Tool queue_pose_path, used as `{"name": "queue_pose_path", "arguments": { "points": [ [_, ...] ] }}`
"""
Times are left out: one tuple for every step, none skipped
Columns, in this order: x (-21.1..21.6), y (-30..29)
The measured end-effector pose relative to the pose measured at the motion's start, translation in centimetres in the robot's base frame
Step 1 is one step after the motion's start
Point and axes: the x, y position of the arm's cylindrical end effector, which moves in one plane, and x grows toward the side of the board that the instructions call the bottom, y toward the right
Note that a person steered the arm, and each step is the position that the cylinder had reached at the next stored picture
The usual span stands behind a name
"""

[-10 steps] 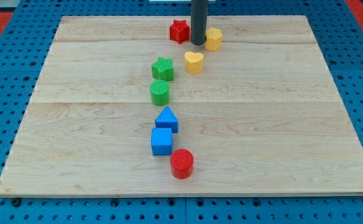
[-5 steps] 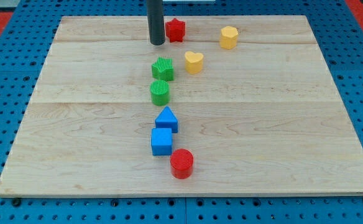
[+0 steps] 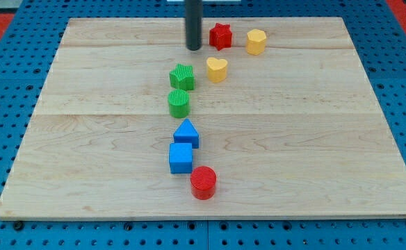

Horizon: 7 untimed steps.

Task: Push the red star into the yellow blocks

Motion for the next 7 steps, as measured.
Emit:
{"name": "queue_pose_path", "arguments": {
  "points": [
    [3.2, -1.0],
    [7.3, 0.8],
    [8.2, 5.4],
    [7.9, 7.8],
    [5.6, 8.5],
    [4.0, 9.1],
    [7.3, 10.5]
  ]
}}
